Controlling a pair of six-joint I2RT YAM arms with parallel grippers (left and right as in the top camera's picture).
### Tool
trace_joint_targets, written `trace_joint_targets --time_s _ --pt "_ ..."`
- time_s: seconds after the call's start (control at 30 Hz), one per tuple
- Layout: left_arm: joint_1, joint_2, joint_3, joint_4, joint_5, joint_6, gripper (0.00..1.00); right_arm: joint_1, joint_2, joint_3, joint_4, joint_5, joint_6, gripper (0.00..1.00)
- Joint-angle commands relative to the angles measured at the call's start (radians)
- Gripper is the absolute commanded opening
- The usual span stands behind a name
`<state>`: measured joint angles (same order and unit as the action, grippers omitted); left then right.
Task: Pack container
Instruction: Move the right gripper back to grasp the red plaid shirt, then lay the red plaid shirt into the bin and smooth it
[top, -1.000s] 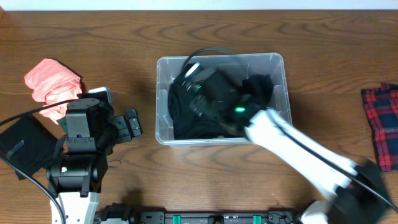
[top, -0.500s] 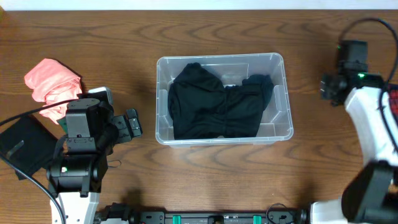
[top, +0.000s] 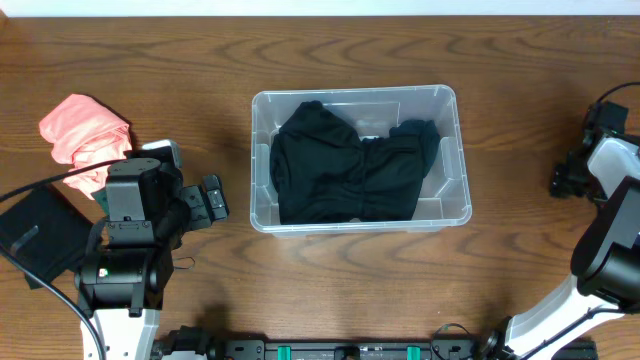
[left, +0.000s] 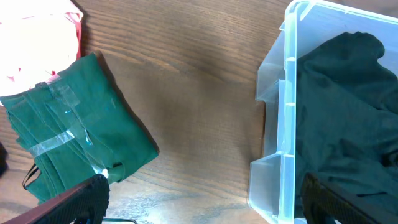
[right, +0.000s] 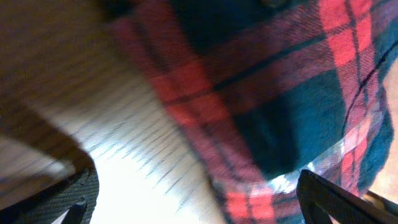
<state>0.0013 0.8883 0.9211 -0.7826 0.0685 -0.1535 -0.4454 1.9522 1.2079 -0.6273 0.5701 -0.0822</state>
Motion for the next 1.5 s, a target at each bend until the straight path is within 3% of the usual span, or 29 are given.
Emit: trace_joint_targets --time_s 0.0,0.3,0.53,0.67,0.87,0.93,1.23,1.47 --pt "-0.005 0.0 0.021 -0.002 0.001 -0.004 0.98 -0.036 0.031 0.0 0.045 0.094 -0.034 0.99" --pt "-0.005 0.0 0.021 -0.001 0.001 -0.004 0.98 -0.132 0.108 0.0 0.133 0.038 -0.069 0.99" --pt "-0.005 0.0 0.021 0.002 0.001 -0.004 0.98 -0.175 0.193 0.0 0.142 0.038 -0.045 0.89" --pt "-0.005 0.0 0.021 0.002 0.001 -0.004 0.98 -0.173 0.192 0.0 0.153 0.016 -0.034 0.72" --pt "-0.005 0.0 0.021 0.002 0.001 -0.004 0.98 -0.155 0.187 0.0 0.135 0.016 -0.034 0.35" --pt "-0.005 0.0 0.021 0.002 0.001 -0.004 0.98 -0.146 0.176 0.0 0.129 0.016 -0.022 0.27" --pt "-0.005 0.0 0.021 0.002 0.001 -0.004 0.98 -0.008 -0.058 0.002 0.123 -0.027 -0.001 0.26" --pt "-0.005 0.0 0.021 0.002 0.001 -0.004 0.98 0.23 -0.361 0.002 0.138 -0.13 -0.076 0.23"
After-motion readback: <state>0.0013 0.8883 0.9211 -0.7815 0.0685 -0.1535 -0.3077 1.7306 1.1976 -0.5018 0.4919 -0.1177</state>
